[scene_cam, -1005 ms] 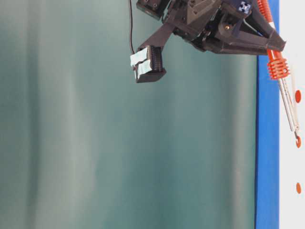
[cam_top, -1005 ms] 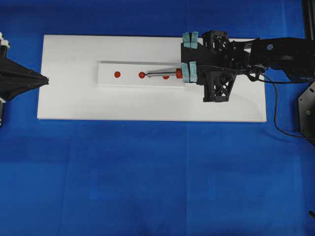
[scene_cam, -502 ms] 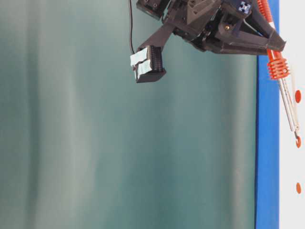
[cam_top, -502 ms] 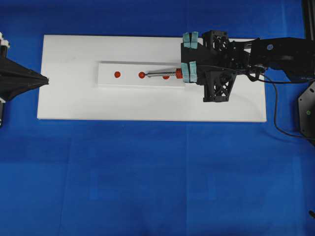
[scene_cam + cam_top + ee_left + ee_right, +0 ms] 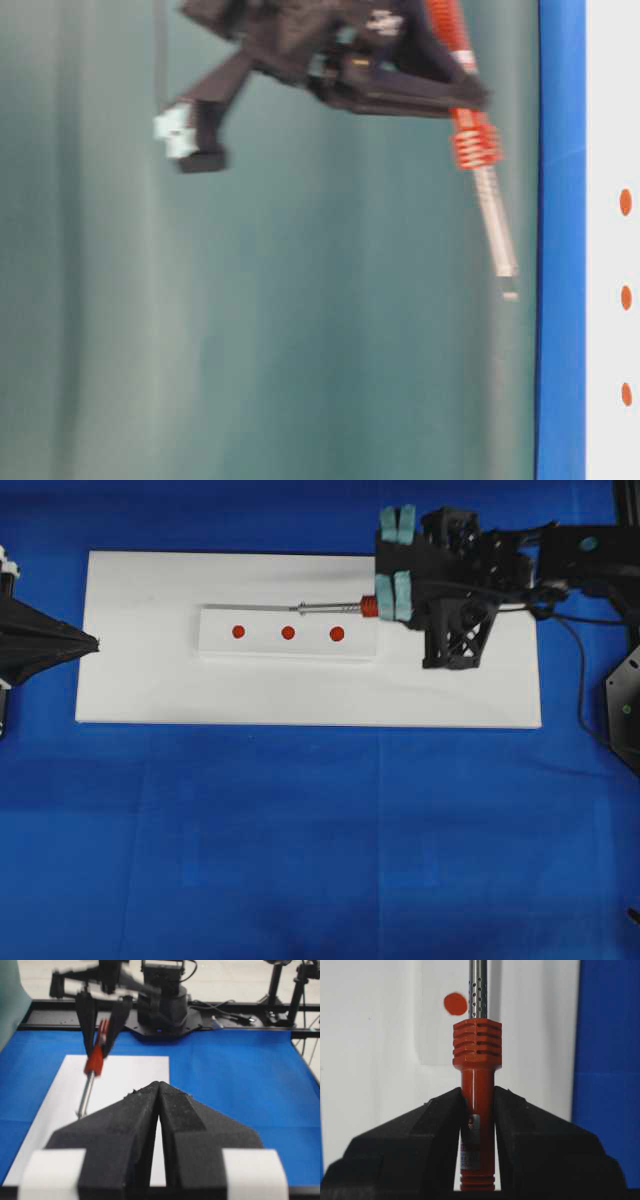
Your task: Touch the tip of the soldering iron to the mark.
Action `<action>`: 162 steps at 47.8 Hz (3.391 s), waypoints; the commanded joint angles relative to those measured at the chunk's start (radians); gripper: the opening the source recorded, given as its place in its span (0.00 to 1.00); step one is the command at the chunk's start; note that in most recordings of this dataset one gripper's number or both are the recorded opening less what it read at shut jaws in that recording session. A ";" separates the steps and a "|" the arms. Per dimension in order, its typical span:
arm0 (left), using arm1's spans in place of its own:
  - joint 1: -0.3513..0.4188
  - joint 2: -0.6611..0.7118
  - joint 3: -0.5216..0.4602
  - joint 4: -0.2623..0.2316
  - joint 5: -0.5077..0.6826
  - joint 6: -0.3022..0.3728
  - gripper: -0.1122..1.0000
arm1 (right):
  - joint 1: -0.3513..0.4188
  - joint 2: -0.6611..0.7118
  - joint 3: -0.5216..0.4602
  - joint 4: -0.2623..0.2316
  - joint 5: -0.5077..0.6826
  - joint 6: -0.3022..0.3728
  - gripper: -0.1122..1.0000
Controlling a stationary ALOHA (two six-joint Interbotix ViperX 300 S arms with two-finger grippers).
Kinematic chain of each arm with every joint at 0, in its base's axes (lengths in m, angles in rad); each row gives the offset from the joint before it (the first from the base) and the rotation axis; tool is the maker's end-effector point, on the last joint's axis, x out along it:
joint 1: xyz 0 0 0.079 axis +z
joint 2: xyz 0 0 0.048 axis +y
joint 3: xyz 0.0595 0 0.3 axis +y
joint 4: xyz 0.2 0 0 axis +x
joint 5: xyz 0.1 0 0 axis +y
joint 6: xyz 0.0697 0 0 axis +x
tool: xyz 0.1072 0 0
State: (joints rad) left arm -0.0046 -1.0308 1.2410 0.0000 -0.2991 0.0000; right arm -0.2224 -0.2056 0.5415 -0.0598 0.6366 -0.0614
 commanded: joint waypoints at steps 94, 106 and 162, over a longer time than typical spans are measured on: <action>0.000 0.003 -0.012 0.003 -0.009 -0.003 0.10 | -0.002 -0.252 0.153 -0.011 0.051 -0.002 0.16; -0.002 0.003 -0.012 0.003 -0.009 -0.003 0.10 | 0.000 -0.252 0.153 -0.011 0.051 -0.002 0.16; -0.002 0.003 -0.011 0.003 -0.011 -0.003 0.10 | -0.002 -0.028 0.236 0.005 -0.129 0.000 0.16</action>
State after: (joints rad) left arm -0.0046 -1.0308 1.2410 0.0000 -0.2991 -0.0031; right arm -0.2224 -0.2362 0.7869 -0.0583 0.5216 -0.0598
